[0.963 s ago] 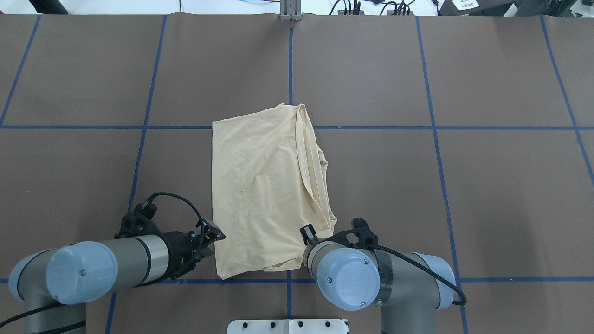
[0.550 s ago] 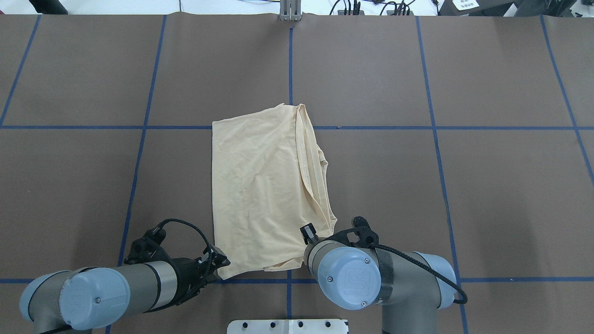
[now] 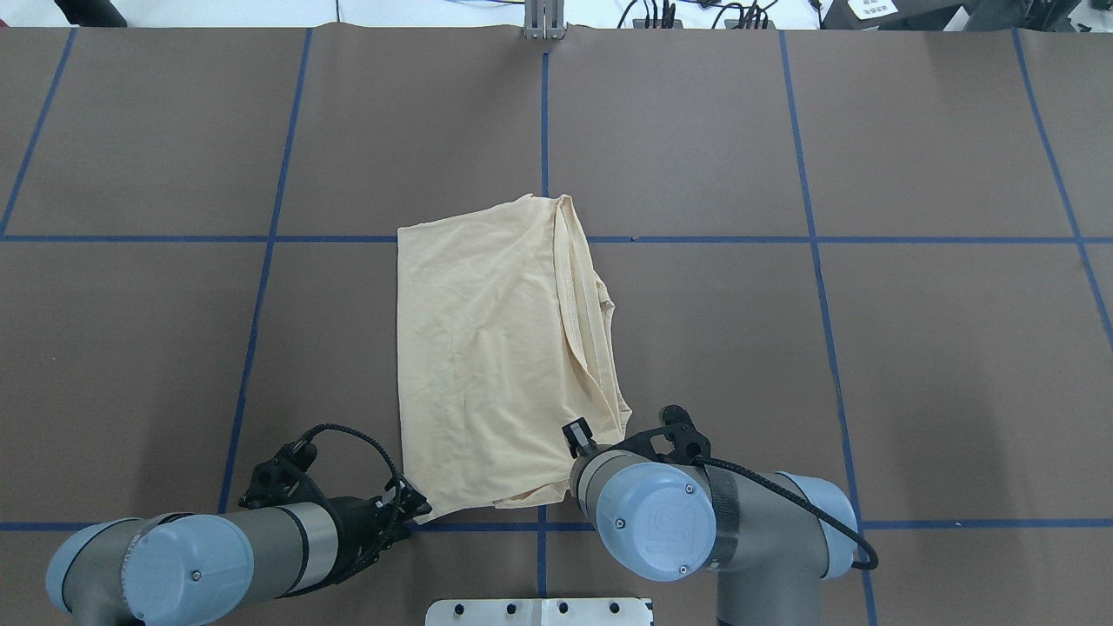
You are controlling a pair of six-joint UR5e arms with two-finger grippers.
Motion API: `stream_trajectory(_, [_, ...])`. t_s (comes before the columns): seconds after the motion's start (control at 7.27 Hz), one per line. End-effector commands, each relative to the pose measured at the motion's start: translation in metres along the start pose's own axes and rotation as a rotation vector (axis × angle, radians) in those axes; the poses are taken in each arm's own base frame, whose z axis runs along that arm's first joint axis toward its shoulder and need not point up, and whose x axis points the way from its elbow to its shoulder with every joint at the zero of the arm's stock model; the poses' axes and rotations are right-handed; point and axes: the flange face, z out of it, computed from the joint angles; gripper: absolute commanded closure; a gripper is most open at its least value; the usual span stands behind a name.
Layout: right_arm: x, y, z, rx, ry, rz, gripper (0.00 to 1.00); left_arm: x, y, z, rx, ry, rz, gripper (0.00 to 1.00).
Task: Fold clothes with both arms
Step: 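Move the left gripper down to the other near corner and grasp it, then lift the near edge with both grippers and fold it toward the far edge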
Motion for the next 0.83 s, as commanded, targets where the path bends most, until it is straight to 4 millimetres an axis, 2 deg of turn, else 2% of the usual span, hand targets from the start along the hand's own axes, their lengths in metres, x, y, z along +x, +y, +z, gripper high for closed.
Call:
stream_trajectory(0.0, [-0.001, 0.0, -0.002, -0.002, -0.002, 0.0, 1.0, 0.001, -0.002, 0.003, 0.019, 0.013, -0.001, 0.69])
stream_trajectory(0.14, [-0.002, 0.001, -0.003, -0.006, -0.005, 0.0, 1.0, 0.003, 0.0, 0.002, 0.017, 0.017, -0.003, 0.89])
stream_trajectory(0.28, [-0.002, 0.001, -0.004, -0.008, -0.006, 0.001, 1.0, 0.005, 0.002, -0.001, 0.011, 0.024, -0.004, 1.0])
stream_trajectory(0.55, [0.0, -0.002, -0.003, -0.001, -0.006, 0.001, 1.0, 0.013, 0.006, -0.015, -0.008, 0.046, -0.004, 1.0])
stream_trajectory(0.69, [0.0, -0.001, -0.014, -0.019, -0.015, 0.004, 1.0, 0.024, 0.013, -0.041, -0.044, 0.08, -0.008, 1.0])
